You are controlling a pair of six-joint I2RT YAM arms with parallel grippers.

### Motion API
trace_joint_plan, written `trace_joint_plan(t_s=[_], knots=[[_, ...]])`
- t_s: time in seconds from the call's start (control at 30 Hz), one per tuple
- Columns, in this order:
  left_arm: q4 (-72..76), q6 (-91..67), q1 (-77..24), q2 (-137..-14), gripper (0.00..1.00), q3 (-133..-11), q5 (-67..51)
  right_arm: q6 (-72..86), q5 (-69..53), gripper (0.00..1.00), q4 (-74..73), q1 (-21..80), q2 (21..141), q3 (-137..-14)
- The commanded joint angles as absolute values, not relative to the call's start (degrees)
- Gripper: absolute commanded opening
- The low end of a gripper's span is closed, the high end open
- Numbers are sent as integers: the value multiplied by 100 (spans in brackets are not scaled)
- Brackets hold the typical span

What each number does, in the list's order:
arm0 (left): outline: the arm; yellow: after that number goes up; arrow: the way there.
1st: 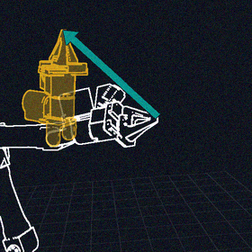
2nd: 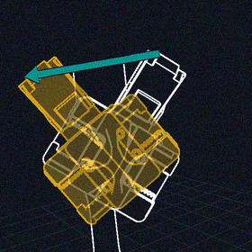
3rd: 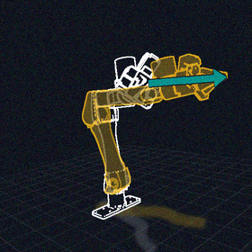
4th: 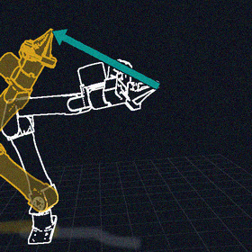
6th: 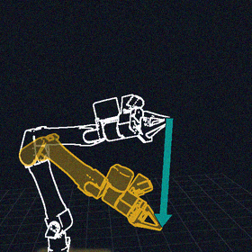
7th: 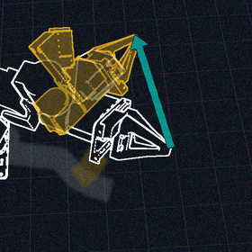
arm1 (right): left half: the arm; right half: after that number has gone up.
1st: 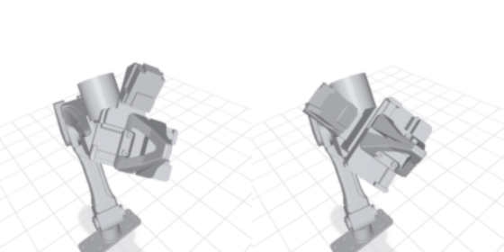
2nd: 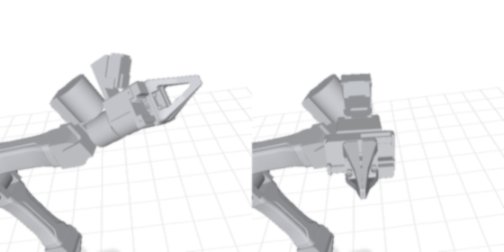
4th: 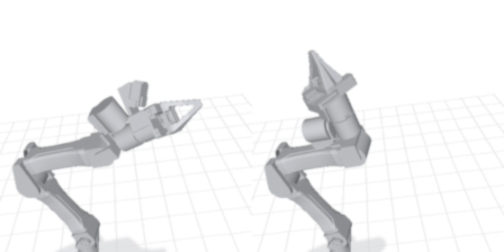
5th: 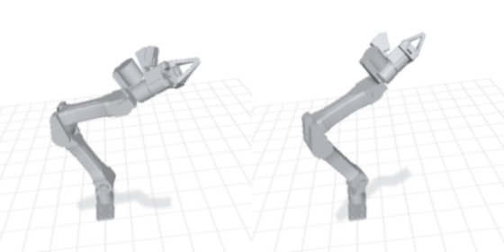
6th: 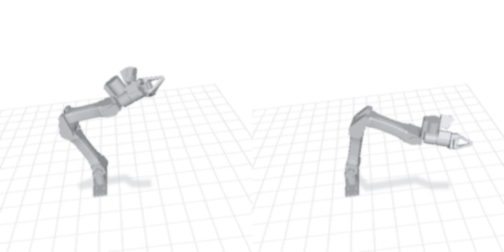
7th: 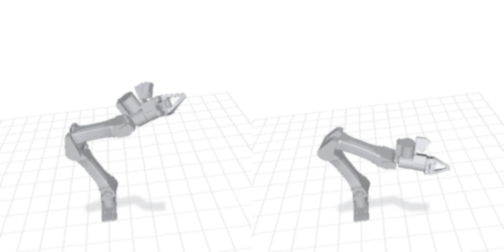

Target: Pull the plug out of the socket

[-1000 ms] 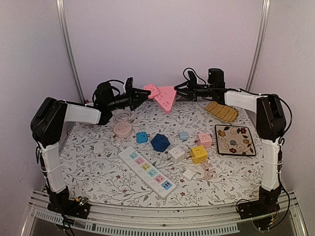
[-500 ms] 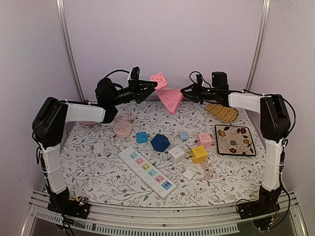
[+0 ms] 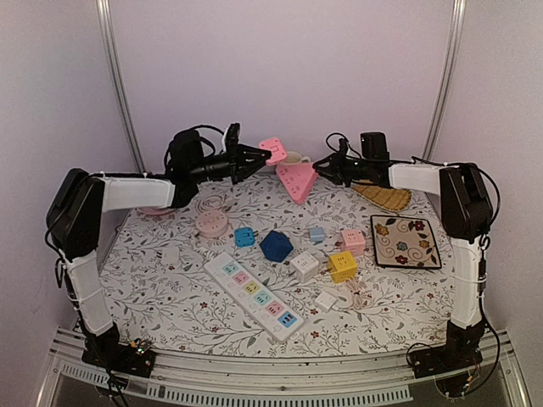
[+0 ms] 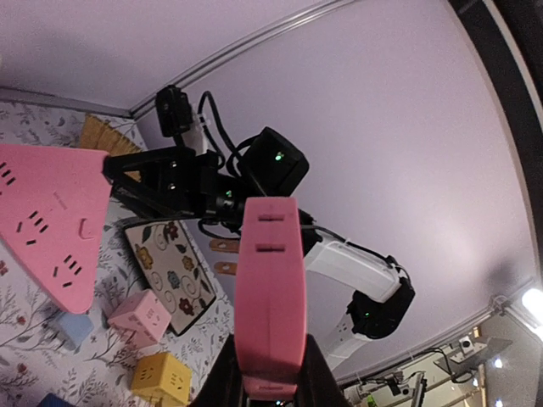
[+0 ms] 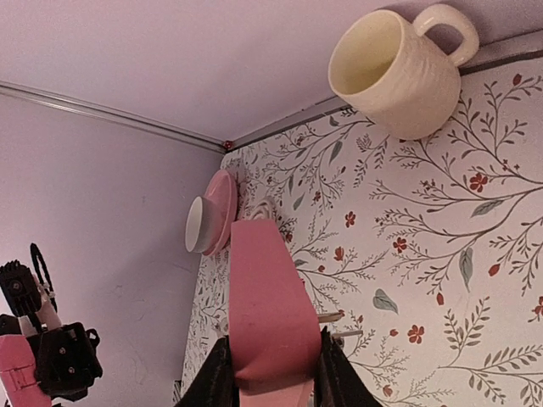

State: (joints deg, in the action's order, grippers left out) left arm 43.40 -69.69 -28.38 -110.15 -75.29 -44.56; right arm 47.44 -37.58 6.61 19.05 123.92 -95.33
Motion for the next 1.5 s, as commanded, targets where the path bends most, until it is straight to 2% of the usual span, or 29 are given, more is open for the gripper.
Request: trace_joint_plan(t_s=[0.0,0.13,0.3,0.6,0.93,1.27,1.3,1.47], knots=[[1480,-5451,-2743,-10708,0,-7898,-3734,4380,-3426,3,405,1864,12623,-9781],[-135,-4851,-2689,-11085,0,-8537,-3268,4144,-3199,3,209,1873,12653,-9738],[-1076,-4565,-2637,-11857,0,-9278,-3084,3920,-2986,3,141,1897,12625,-9483],[-2125,-4292,-2598,-12901,0,-10290,-2913,3757,-2919,3,90,1991,12762,-9291],[-2506,-4275,-2492,-13330,0,-10502,-2910,3711,-2930,5,73,2048,12766,-9083],[-2684,-4297,-2461,-13581,0,-10616,-2907,3606,-2866,18,-67,2039,12673,-8938],[-2681,-4298,-2461,-13594,0,-10631,-2915,3599,-2865,23,-82,2024,12663,-8912],[-2681,-4307,-2461,-13655,3,-10671,-2953,3560,-2861,33,-144,1915,12563,-8745]])
